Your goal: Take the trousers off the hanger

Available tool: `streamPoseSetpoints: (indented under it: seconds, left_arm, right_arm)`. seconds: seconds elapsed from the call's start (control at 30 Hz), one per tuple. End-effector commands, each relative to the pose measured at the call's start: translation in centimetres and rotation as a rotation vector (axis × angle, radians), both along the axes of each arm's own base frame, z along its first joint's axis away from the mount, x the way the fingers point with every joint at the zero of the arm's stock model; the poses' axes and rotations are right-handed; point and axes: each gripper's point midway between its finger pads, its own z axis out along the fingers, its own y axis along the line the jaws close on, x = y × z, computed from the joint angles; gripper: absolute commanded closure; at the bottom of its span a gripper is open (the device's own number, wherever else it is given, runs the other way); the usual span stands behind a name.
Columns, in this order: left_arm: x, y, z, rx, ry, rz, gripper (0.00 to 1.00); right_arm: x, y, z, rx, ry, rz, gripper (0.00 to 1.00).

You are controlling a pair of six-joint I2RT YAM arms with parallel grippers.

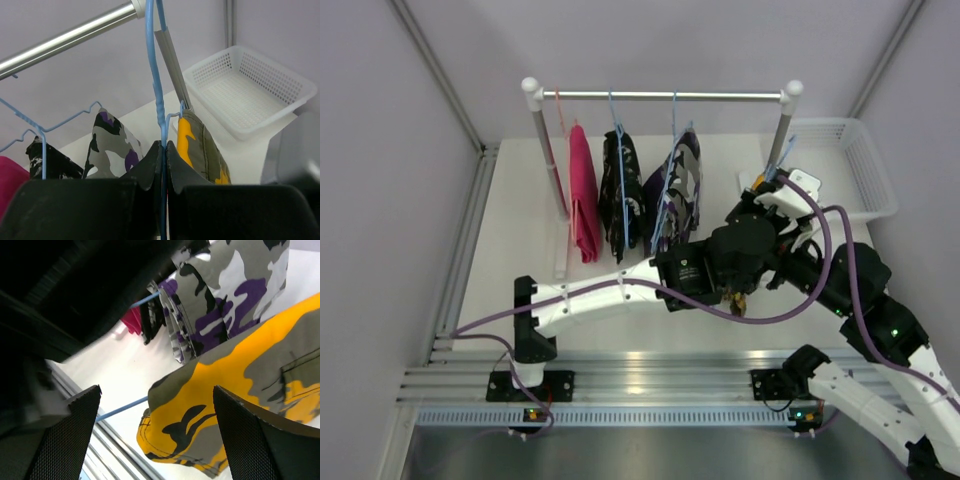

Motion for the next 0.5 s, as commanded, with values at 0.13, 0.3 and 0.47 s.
streamPoseSetpoints:
  seconds: [0.13, 0.3, 0.47]
  left_arm:
    - [1.0, 3.8, 9.8, -0.345, -0.091, 0.111, 1.00]
    - [2.0, 4.5, 10.6, -0.349, -0.105, 0.139, 1.00]
    - [3.3, 6.7, 11.6, -0.360, -0.117, 0.185, 1.00]
  right_arm:
    - [1.3, -0.5, -4.7, -0.066, 0.040, -0.072, 0.07]
    - [2.9, -2.0, -5.4, -0.078, 0.007, -0.190, 0.06]
    - [2.4, -1.1, -4.1, 0.001, -0.056, -0.140, 0.03]
